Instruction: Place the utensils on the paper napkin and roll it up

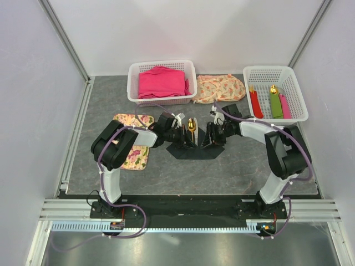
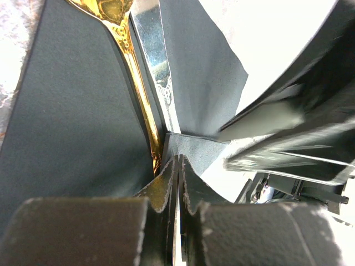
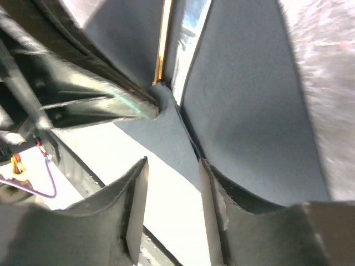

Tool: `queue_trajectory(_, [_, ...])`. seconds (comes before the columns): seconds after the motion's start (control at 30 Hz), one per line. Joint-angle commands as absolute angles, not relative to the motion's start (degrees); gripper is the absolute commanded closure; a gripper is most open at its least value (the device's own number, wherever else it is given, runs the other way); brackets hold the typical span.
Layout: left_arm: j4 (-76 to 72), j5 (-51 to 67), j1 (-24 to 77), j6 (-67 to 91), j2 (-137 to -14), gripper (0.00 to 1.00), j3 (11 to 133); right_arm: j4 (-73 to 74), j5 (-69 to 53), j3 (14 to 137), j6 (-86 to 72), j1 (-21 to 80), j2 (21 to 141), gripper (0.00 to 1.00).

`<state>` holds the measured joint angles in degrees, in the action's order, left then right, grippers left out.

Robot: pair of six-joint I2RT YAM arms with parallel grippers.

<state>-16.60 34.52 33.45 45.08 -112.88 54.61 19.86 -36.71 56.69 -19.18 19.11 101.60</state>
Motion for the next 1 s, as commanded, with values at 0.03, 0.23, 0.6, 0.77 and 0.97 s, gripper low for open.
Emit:
queue_trajectory(0.03, [-15.6, 32.6, 33.0, 43.9, -114.3, 0.96, 55.7, 25.2, -32.7, 58.3, -16.2, 16.1, 94.8, 0.42])
queue_trajectory(0.23, [-15.5, 32.9, 33.0, 43.9, -114.3, 0.96, 55.9, 30.8, -24.4, 57.0, -12.8, 13.2, 92.2, 0.25])
queue_trajectory(0.6, [-15.4, 32.7, 33.0, 43.9, -114.4, 0.96, 56.4, 30.3, -20.2, 55.0, -13.9, 12.6, 95.7, 0.09])
queue_trajectory(0.77, [-15.4, 32.8, 33.0, 44.0, -114.5, 0.96, 56.7, 28.1, -25.9, 53.9, -15.6, 12.7, 100.3, 0.11])
queue_trajectory(0.97, [-15.5, 32.6, 33.0, 44.1, -114.7, 0.96, 56.6, 21.8, -37.8, 52.0, -20.3, 12.6, 103.9, 0.14])
